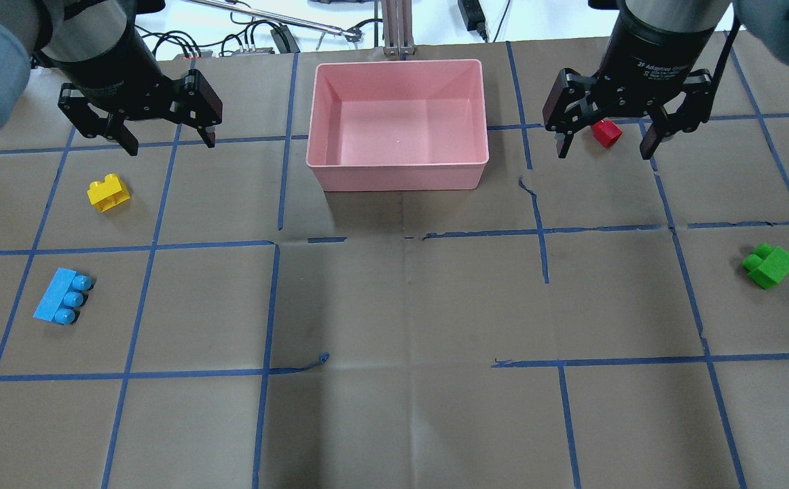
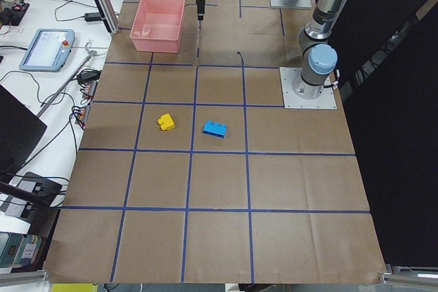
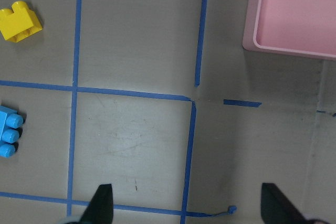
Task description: Put all blocks into box
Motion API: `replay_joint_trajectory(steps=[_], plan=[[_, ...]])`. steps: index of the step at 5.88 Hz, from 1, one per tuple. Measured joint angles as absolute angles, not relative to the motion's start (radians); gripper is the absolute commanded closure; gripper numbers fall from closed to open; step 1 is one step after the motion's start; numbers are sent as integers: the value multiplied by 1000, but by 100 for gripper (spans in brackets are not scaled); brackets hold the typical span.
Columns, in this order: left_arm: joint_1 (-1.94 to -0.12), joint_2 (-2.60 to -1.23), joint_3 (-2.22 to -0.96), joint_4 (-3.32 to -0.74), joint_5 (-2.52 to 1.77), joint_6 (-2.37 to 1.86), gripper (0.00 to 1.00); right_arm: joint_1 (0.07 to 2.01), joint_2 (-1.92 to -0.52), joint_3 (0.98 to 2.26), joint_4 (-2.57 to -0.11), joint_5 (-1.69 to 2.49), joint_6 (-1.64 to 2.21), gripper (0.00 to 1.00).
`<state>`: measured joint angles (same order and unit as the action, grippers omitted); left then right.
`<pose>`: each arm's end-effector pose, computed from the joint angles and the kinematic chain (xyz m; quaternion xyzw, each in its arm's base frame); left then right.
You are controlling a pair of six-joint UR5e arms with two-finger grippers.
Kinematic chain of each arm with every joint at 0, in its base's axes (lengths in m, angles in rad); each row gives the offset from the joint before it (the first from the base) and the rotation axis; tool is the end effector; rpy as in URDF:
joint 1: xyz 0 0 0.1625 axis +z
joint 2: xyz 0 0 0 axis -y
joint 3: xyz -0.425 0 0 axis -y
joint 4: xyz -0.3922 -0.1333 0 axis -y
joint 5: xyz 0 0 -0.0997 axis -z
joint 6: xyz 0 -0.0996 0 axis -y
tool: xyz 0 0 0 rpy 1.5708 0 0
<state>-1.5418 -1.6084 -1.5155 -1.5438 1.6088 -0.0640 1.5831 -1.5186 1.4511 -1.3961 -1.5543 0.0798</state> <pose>-0.1146 -0.5157 0.4992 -0.0469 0.9985 -0.0227 0.0186 0.1411 -0.5003 0.5037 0.0341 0.9979 0.0539 0.0058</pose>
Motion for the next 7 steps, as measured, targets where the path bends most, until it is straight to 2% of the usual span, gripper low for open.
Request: replay_joint_trajectory(steps=[7], plan=[[-1519,-1605,-1516,-1547,1605,-52,1,1582,-1517,1451,-1398,-1550,76,0]])
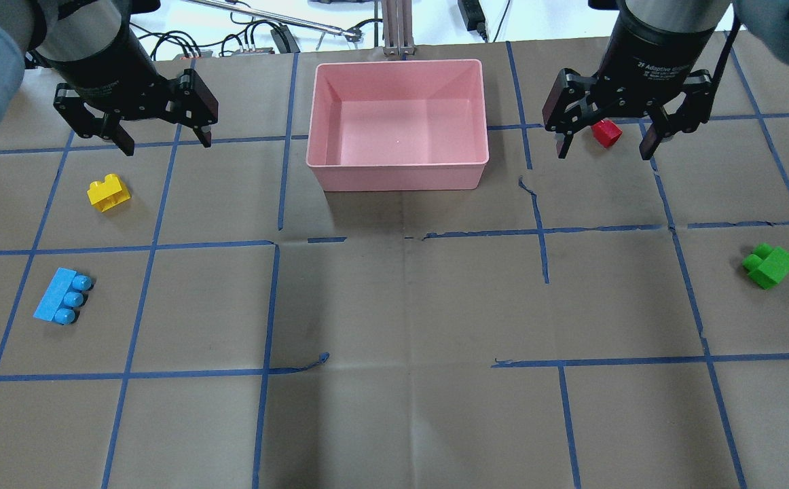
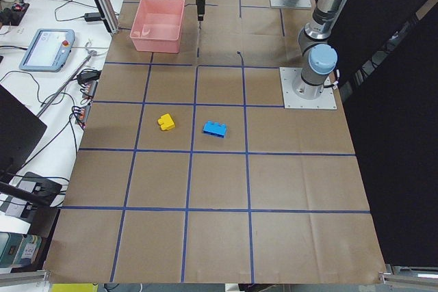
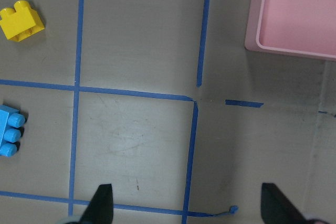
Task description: Put all blocks into box
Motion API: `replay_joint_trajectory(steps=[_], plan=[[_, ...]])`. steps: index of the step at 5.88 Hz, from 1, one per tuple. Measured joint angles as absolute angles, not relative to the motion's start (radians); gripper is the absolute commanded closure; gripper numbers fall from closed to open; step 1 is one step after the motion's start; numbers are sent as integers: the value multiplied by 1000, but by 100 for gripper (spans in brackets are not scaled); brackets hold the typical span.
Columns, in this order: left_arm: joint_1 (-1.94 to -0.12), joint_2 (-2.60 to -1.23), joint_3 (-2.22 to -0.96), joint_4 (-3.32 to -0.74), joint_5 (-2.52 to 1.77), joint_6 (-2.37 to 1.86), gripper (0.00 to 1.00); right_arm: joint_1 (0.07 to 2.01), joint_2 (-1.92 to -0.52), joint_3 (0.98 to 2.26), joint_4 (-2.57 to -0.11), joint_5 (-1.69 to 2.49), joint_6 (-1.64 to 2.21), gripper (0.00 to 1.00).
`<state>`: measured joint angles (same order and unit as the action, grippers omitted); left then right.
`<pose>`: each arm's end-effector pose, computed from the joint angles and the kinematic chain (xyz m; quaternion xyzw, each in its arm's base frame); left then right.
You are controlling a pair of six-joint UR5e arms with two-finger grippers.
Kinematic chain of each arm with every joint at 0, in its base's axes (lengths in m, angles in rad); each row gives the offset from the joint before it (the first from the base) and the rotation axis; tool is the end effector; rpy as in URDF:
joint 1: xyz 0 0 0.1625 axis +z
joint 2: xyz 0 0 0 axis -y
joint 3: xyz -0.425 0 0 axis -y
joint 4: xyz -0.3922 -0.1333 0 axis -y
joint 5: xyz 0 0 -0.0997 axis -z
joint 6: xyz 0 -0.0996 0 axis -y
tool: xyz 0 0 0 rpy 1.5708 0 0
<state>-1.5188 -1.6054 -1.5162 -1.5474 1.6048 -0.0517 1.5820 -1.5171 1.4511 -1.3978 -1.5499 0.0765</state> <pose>-0.1032 -0.5168 0.5000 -0.0522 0.9983 -0.0217 0.0170 0.1410 -0.5011 0.5031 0.0332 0.9980 0.0539 0.0081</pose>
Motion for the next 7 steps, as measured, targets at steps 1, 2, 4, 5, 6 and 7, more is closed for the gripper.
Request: replay_joint_trajectory(steps=[1,2,4,5,6,7], plan=[[-1489,-1604,-1518,-1546,1605,-46,1,1581,-1516,1450,-1402,-1547,70,0],[-1431,-1605,-1520,-1548,1608,-42,1,1575,-1515,1449,-1401,-1548,62,0],[-1253,-1622,-1545,-1550,1609,186,1,1516,-1514,1451,-1401,-1554,-73,0],[-1159,-1633,-1576,-1544,1608,374,1,1437,-1514,1452,-1403,-1556,-213,0],[-1073,-1658,-1605,-1526,1608,551,1,1328,-1512,1462,-1407,-1556,-408,0],[-999,-1697,-1625,-1482,1607,738,1,1205,-1512,1485,-1417,-1567,-624,0]])
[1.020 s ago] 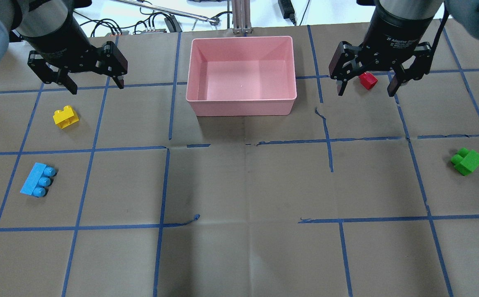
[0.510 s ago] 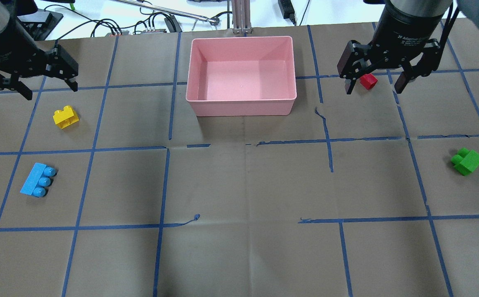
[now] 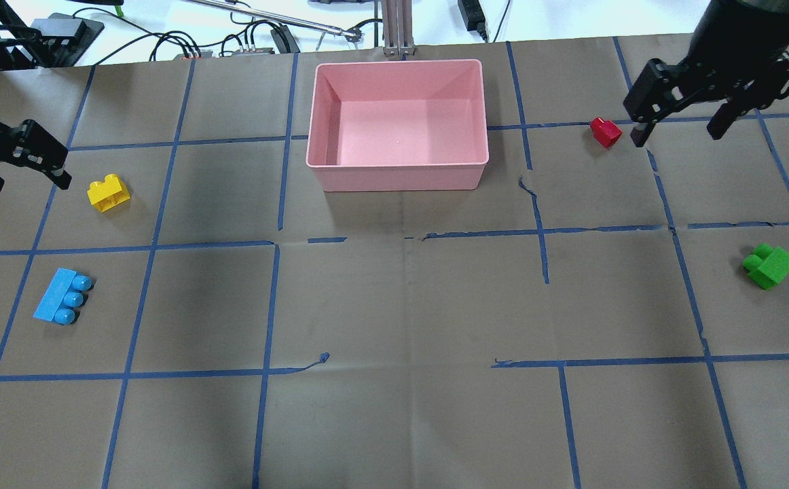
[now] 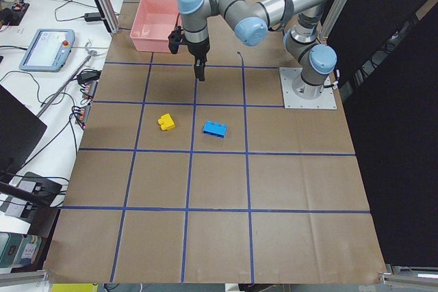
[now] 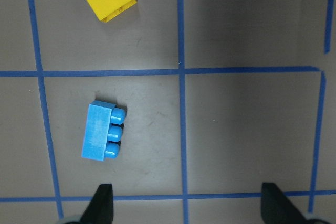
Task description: Put all blocks into box
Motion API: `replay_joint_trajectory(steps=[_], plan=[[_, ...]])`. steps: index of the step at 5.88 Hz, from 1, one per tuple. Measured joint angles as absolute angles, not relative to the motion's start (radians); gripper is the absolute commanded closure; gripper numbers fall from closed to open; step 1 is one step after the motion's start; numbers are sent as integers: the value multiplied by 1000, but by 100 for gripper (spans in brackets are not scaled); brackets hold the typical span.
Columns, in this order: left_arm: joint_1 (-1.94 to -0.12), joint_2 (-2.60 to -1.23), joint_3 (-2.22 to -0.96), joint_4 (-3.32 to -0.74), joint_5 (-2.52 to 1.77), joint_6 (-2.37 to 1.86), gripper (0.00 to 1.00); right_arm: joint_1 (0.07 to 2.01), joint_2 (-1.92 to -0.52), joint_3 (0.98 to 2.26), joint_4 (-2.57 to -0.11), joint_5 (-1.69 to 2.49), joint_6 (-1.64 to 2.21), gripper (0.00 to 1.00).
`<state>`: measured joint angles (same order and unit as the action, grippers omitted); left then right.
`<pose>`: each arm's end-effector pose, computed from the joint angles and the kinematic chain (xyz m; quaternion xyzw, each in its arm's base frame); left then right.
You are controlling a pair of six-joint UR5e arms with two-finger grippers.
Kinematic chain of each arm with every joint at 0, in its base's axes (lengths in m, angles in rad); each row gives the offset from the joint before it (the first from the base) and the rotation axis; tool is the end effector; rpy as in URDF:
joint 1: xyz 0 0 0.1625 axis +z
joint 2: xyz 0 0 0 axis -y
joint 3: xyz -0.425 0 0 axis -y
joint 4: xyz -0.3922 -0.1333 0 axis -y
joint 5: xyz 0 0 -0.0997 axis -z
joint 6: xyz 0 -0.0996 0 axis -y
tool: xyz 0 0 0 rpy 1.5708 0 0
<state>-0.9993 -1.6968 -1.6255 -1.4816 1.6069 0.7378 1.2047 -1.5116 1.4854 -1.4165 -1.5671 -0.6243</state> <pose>0.1773 -0.5154 0.4054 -0.0838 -0.9953 -0.0473 0.0135 -0.0554 -0.5179 0.4855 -0.1284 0.9897 0.0554 0.0320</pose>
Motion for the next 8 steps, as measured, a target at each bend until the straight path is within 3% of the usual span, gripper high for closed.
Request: replay_joint_trajectory(steps=[3,6,7,8], plan=[[-893,-1801,-1812,-1124,1607,1017,2,878,-1511,1634,-1656,-1614,-1184,0],[-854,-1922,-1971,-904,1604,1037,4,808,-1456,1816,-1909,-1613,-1301,0],[-852,-1947,-1986,-871,1605,1044,14,807,-1382,1834,-1983,-1612,-1305,0],[-852,-1956,-1991,-859,1605,1051,32,807,-1315,1840,-2016,-1611,-1309,0]])
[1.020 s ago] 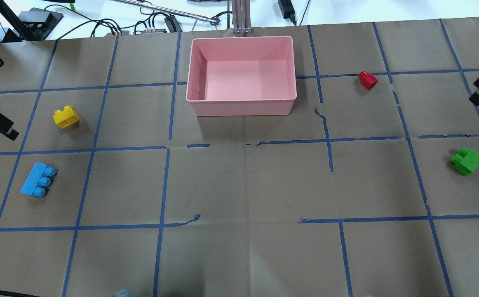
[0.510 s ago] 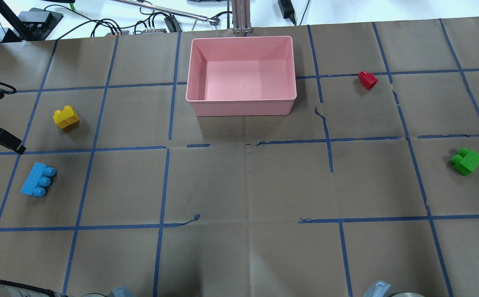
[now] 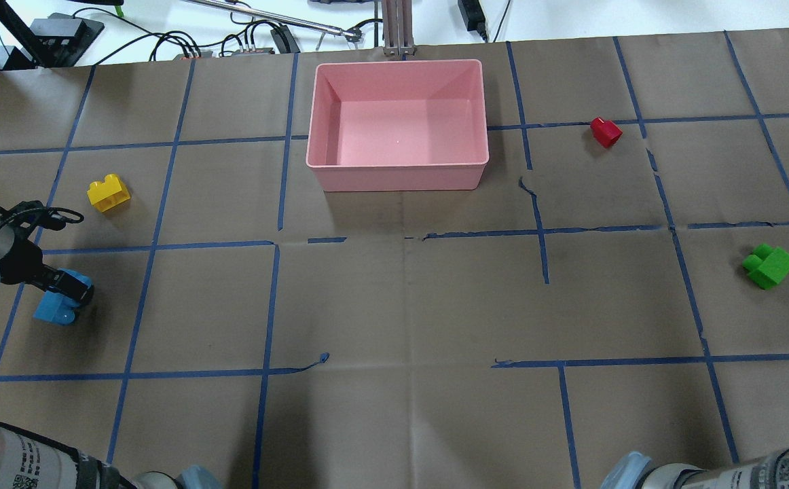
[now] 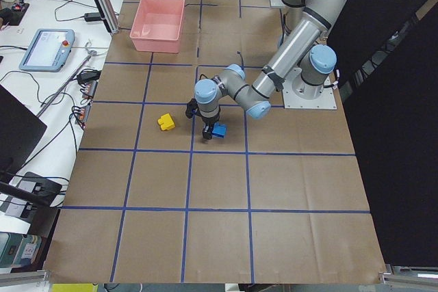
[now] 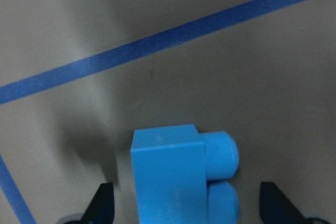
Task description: Put all blocks into box
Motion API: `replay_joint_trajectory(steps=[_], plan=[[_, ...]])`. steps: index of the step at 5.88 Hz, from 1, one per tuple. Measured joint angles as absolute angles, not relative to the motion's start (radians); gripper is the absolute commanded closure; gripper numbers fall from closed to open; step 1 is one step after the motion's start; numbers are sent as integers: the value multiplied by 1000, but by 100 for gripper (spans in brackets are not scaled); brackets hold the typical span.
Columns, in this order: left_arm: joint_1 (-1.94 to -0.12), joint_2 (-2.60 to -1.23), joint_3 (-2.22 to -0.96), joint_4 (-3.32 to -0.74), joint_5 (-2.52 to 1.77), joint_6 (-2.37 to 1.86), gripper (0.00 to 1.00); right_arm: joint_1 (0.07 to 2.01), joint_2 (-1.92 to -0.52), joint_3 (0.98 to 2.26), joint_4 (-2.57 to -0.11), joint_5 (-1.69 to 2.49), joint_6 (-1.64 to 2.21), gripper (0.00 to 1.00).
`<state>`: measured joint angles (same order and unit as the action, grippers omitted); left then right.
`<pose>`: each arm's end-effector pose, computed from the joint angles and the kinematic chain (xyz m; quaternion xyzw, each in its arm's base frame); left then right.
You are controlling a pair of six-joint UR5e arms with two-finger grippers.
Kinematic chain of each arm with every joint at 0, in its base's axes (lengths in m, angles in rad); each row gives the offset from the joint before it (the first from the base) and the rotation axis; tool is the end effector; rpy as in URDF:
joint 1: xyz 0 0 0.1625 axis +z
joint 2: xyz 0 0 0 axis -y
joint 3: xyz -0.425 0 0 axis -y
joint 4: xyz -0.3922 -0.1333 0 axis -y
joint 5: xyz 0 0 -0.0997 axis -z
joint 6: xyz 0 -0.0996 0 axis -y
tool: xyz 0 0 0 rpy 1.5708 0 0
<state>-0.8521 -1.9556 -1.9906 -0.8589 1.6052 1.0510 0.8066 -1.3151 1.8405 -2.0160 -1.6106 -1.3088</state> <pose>0.2456 -0.4781 0.1655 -0.1660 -0.9849 -0.0426 0.0250 -0.2790 -0.4780 0.2698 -0.2694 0.9620 0.0375 0.0244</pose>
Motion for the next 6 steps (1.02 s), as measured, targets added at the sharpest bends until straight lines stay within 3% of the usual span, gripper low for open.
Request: replay_joint_trajectory(steps=[1,2,4,6], plan=[[-852,-1956,-1991,-855,1606,1053,63,807,-1270,1843,-2029,-1606,-1325,0],[-853,-1956,-1991,-854,1607,1048,79,807,-1243,1853,-2039,-1601,-1345,0],[-853,-1954,-1985,-859,1606,1036,97,807,-1209,1901,-2117,-1598,-1355,0],[-860,-1932,-1936,-936,1608,1000,97,808,-1197,1924,-2148,-1595,-1356,0]])
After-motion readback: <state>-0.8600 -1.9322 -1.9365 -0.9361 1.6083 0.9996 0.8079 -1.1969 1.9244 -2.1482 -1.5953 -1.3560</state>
